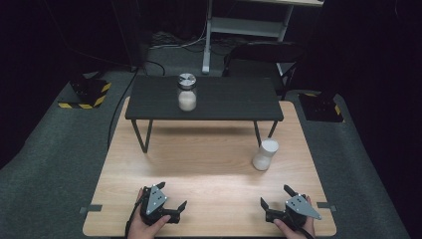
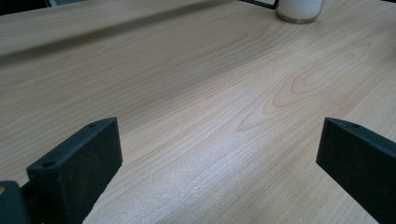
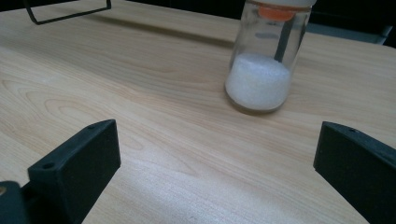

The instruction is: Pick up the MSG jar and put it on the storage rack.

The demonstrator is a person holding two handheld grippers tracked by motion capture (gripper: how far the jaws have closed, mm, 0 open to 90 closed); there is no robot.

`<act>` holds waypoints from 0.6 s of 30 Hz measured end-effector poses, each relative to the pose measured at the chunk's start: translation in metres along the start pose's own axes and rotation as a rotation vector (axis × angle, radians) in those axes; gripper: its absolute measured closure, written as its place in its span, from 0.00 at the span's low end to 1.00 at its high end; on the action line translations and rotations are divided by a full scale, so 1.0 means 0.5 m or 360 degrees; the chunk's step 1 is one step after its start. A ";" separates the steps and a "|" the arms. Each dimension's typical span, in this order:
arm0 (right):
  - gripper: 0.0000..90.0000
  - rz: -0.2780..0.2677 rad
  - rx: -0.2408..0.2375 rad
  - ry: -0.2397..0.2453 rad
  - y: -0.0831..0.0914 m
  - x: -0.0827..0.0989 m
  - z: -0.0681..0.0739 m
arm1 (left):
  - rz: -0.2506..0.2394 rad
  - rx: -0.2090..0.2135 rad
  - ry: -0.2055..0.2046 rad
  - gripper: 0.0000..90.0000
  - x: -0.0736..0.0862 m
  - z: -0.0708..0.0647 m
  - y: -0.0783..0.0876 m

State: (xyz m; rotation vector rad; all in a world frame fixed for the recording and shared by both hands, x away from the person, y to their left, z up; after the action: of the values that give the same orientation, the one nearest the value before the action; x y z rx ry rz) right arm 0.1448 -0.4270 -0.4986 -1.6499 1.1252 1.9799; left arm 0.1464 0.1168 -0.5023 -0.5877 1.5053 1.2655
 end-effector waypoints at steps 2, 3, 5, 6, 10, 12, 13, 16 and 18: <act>0.00 -0.0001 0.0009 -0.0004 0.001 -0.004 0.003 | 0.0003 0.0003 0.0004 0.00 0.000 0.001 0.000; 0.00 -0.0009 0.0013 -0.0011 0.002 -0.006 0.005 | 0.0004 0.0004 0.0004 0.00 0.000 0.001 -0.001; 0.00 -0.0023 0.0024 -0.0006 0.002 -0.011 0.008 | 0.0003 0.0007 0.0004 0.00 0.000 0.001 -0.001; 0.00 -0.0027 0.0028 -0.0002 0.002 -0.015 0.010 | 0.0004 0.0008 0.0006 0.00 0.000 0.002 -0.001; 0.00 -0.0037 0.0045 0.0013 -0.003 -0.028 0.014 | -0.0002 0.0012 0.0005 0.00 0.001 0.002 0.000; 0.00 -0.0030 0.0052 0.0024 -0.008 -0.038 0.014 | -0.0003 0.0015 0.0003 0.00 0.001 0.003 0.000; 0.00 -0.0029 0.0055 0.0027 -0.010 -0.041 0.014 | -0.0007 0.0019 0.0007 0.00 0.002 0.004 0.000; 0.00 -0.0033 0.0067 0.0043 -0.015 -0.054 0.014 | -0.0008 0.0022 0.0021 0.00 0.003 0.005 0.000; 0.00 -0.0045 0.0067 0.0037 -0.017 -0.060 0.011 | -0.0005 0.0023 0.0027 0.00 0.002 0.006 -0.001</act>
State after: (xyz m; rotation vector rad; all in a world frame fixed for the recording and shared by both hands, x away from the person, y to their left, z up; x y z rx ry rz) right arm 0.1553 -0.4105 -0.4735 -1.6620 1.1379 1.9116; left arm 0.1475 0.1197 -0.5032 -0.5926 1.5261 1.2491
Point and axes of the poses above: each handheld gripper's, and its own axes: y roughly backward along the jaws, x roughly out of its underside, z roughly to its left, the point moved 3 cm from there along -y, roughly forward along the jaws, and after that the axes turned 14 degrees about -x, right-handed, at the moved point
